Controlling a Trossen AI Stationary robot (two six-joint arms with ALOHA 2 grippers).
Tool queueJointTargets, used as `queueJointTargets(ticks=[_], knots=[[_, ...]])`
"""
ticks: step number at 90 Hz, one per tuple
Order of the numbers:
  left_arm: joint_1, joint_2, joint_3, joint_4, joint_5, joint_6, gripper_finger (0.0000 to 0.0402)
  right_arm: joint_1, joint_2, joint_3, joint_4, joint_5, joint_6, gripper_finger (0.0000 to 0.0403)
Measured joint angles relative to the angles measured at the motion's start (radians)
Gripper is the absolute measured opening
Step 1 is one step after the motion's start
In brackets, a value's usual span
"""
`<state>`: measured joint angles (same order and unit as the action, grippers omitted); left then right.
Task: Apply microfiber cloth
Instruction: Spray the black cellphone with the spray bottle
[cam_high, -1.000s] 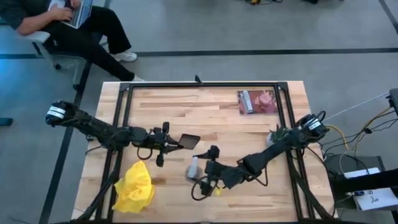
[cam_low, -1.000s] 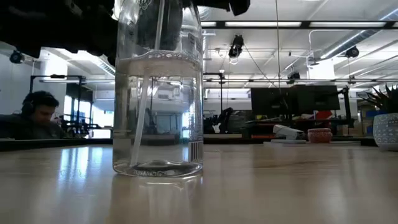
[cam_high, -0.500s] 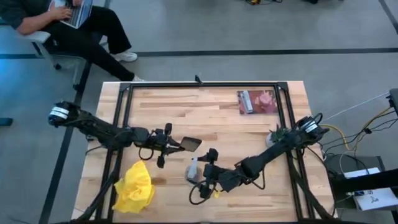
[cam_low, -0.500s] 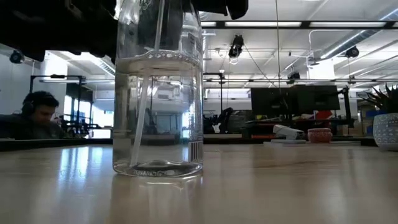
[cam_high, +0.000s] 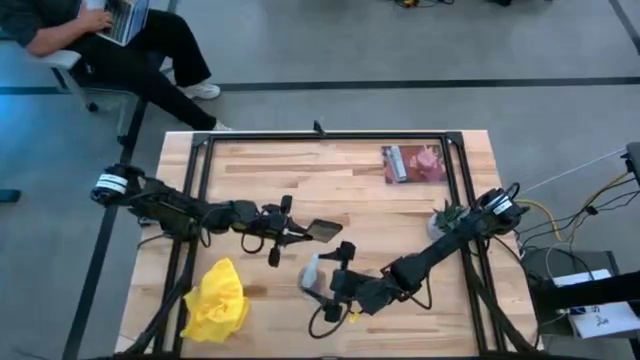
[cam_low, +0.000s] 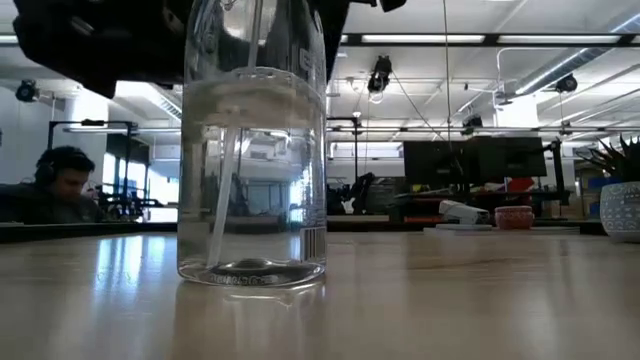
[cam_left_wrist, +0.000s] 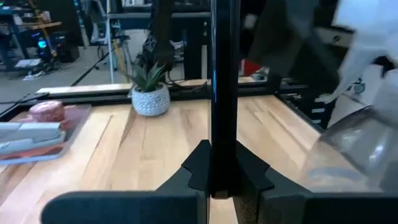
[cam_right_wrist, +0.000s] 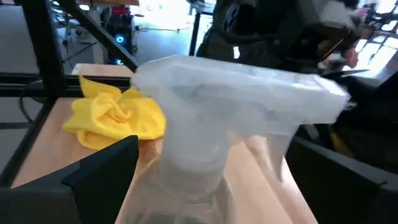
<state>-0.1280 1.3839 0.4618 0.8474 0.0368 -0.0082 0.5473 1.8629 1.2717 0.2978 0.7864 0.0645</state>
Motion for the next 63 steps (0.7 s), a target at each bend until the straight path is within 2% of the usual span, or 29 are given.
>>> queueJointTargets(ticks=[44, 63], knots=[[-0.001, -0.027, -0.005, -0.002, 0.002, 0.007, 0.0016, 0.0, 0.0, 0.009, -0.001, 0.002, 0.048, 0.0382], [-0.001, -0.027, -0.005, 0.002, 0.0, 0.016, 0.0016, 0.002, 0.0, 0.009, -0.012, 0.073, 0.11, 0.0382]])
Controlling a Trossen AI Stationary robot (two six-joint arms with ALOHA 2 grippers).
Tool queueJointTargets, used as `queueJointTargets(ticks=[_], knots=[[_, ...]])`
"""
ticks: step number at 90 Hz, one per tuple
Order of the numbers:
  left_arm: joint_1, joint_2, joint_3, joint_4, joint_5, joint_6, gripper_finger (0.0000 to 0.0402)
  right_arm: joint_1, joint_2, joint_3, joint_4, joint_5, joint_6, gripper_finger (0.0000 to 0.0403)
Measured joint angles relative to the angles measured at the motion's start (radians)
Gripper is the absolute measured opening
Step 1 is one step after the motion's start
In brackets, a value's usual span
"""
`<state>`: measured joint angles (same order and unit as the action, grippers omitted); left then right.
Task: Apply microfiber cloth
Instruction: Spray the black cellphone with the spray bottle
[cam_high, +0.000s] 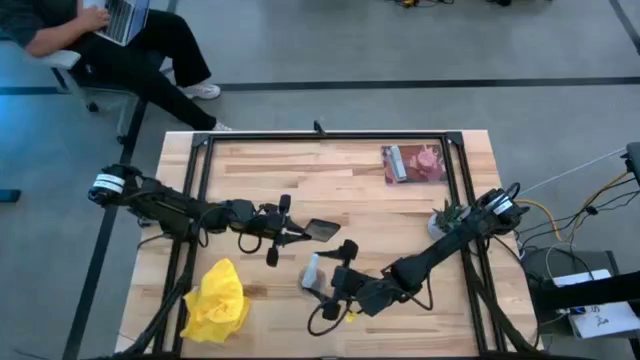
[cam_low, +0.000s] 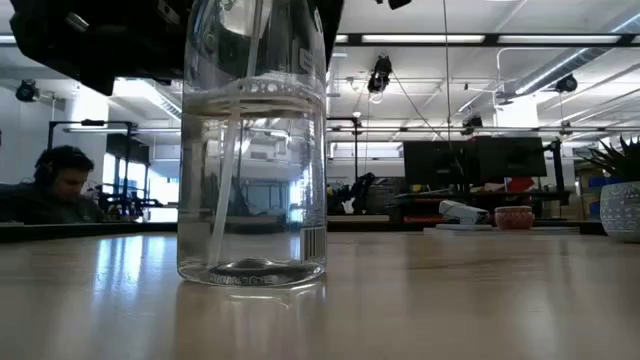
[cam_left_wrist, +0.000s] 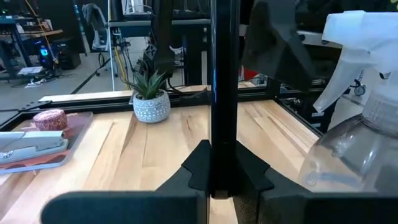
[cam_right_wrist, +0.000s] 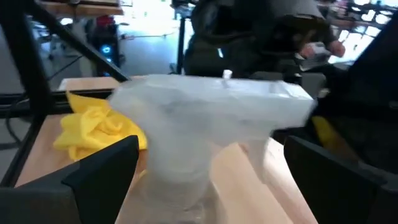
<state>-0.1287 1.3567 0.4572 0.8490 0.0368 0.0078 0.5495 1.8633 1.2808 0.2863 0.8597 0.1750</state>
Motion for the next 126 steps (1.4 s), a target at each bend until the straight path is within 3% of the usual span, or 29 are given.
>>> queueJointTargets(ticks=[28, 41, 54, 79, 89, 102, 126], knots=[[0.0, 0.0, -0.001, 0.0, 0.0, -0.001, 0.0016, 0.0, 0.0, 0.0, -0.003, 0.005, 0.067, 0.0381], [0.0, 0.0, -0.001, 0.0, 0.0, -0.001, 0.0016, 0.0, 0.0, 0.0, -0.004, 0.004, 0.078, 0.0362], [0.0, 0.0, -0.001, 0.001, 0.0, -0.006, 0.0016, 0.0, 0.0, 0.0, -0.016, -0.004, 0.103, 0.0317], [0.003, -0.016, -0.002, 0.001, -0.005, -0.004, 0.0016, 0.0, 0.0, 0.0, -0.032, -0.007, 0.122, 0.0185], [0.017, -0.065, -0.002, -0.022, -0.037, 0.011, 0.0016, 0.0, 0.0, 0.0, -0.037, -0.006, 0.117, 0.0158], [0.043, -0.146, -0.002, -0.089, -0.039, 0.018, 0.0016, 0.0, 0.0, 0.001, -0.038, -0.023, 0.094, 0.0164], [0.048, -0.262, -0.002, -0.204, -0.108, 0.145, 0.0016, -0.001, -0.001, 0.011, -0.049, -0.029, 0.049, 0.0229]])
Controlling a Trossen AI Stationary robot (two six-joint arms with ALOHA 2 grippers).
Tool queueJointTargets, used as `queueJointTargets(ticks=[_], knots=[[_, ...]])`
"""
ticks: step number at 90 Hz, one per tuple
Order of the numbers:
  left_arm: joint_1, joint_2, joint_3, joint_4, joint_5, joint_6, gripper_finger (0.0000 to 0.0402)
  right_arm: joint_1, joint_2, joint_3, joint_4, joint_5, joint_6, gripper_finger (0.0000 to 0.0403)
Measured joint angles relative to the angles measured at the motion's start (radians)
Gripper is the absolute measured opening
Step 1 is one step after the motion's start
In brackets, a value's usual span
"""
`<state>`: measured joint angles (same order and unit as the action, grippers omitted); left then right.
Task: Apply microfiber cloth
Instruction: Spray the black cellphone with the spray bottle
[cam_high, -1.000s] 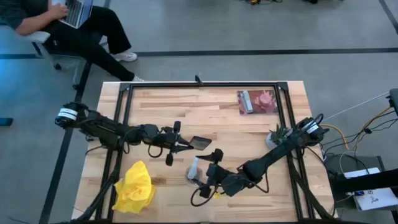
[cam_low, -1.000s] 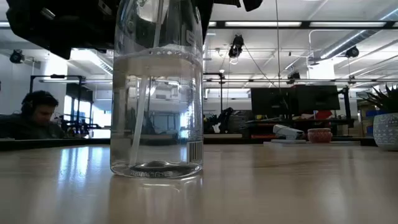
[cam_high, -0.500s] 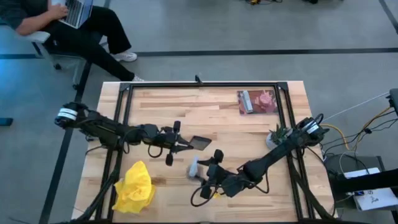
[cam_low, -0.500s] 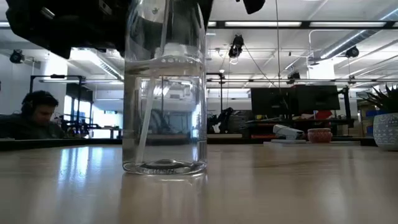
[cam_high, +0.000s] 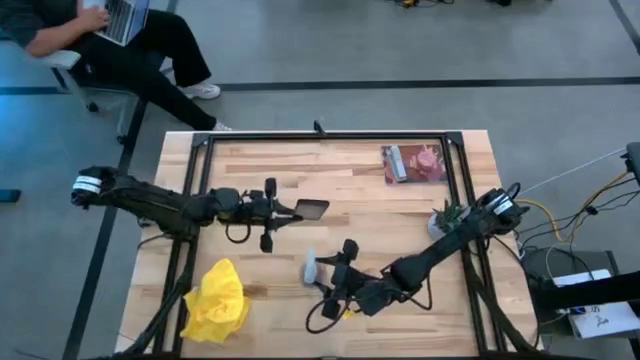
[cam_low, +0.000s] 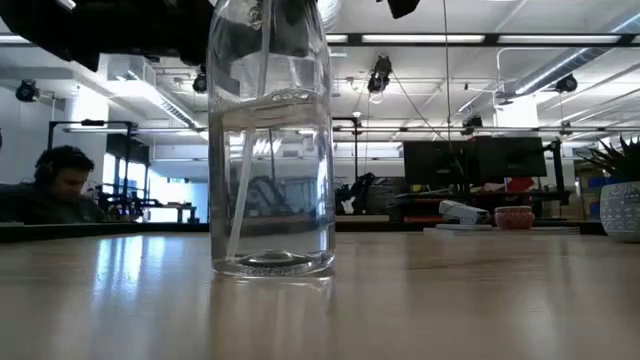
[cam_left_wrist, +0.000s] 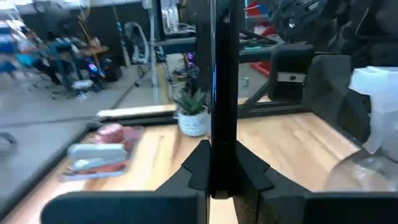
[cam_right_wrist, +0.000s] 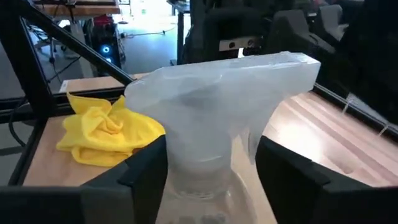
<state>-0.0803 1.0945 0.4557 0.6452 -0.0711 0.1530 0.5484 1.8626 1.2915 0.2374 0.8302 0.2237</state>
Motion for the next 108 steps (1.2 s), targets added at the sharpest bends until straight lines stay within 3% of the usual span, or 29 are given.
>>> queueJointTargets(ticks=[8, 27, 52, 83, 108], knots=[[-0.001, -0.036, 0.007, -0.027, -0.019, 0.184, 0.0016, 0.0, 0.0, 0.01, -0.002, -0.013, -0.034, 0.0252], [0.0, -0.099, 0.024, -0.188, -0.201, 0.72, 0.0012, 0.001, 0.0, 0.022, 0.0, -0.033, -0.078, 0.0297], [0.0, -0.099, 0.02, -0.217, -0.415, 1.379, 0.0012, -0.015, 0.0, 0.022, -0.001, -0.103, -0.047, 0.0329], [-0.055, -0.099, 0.019, -0.201, -0.495, 1.834, 0.0012, -0.021, 0.0, 0.022, -0.004, -0.114, -0.051, 0.0315], [-0.135, -0.08, 0.021, -0.058, -0.489, 2.021, 0.0012, -0.024, 0.0, 0.022, -0.008, -0.117, -0.039, 0.0313]])
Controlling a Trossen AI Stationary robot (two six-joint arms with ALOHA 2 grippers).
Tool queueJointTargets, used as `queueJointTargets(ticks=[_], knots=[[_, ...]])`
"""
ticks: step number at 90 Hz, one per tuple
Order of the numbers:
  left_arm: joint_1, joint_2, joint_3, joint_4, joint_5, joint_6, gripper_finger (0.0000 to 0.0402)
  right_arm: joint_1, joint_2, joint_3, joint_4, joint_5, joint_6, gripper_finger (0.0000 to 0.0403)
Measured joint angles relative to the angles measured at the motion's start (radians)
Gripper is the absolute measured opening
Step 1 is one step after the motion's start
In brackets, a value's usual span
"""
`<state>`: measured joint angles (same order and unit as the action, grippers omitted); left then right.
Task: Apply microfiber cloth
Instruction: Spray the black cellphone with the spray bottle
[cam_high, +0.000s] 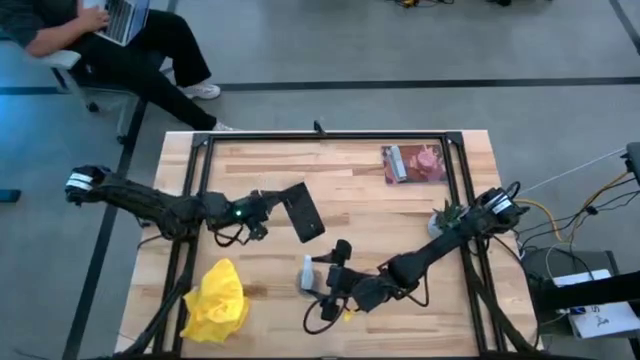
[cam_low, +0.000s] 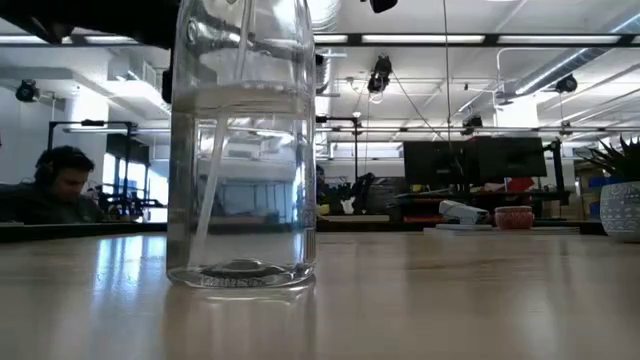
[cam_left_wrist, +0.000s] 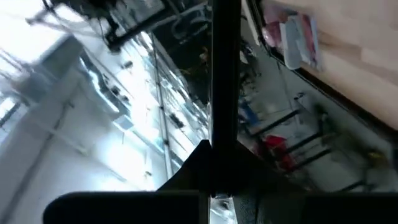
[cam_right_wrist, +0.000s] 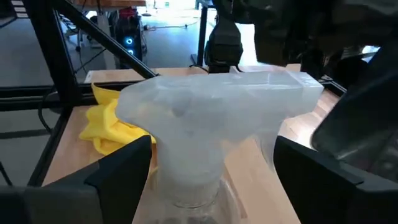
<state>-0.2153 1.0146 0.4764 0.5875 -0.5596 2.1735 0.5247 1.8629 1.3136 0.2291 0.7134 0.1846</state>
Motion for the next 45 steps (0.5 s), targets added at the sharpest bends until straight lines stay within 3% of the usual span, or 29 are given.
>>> queueJointTargets(ticks=[25, 45], knots=[[-0.054, 0.109, 0.06, 0.07, -0.009, 0.071, 0.0012, 0.0, 0.0, 0.0, -0.009, -0.006, 0.002, 0.0303], [-0.052, 0.181, 0.095, 0.16, -0.122, 0.19, 0.0012, 0.0, 0.001, -0.001, -0.021, -0.007, 0.025, 0.0287]])
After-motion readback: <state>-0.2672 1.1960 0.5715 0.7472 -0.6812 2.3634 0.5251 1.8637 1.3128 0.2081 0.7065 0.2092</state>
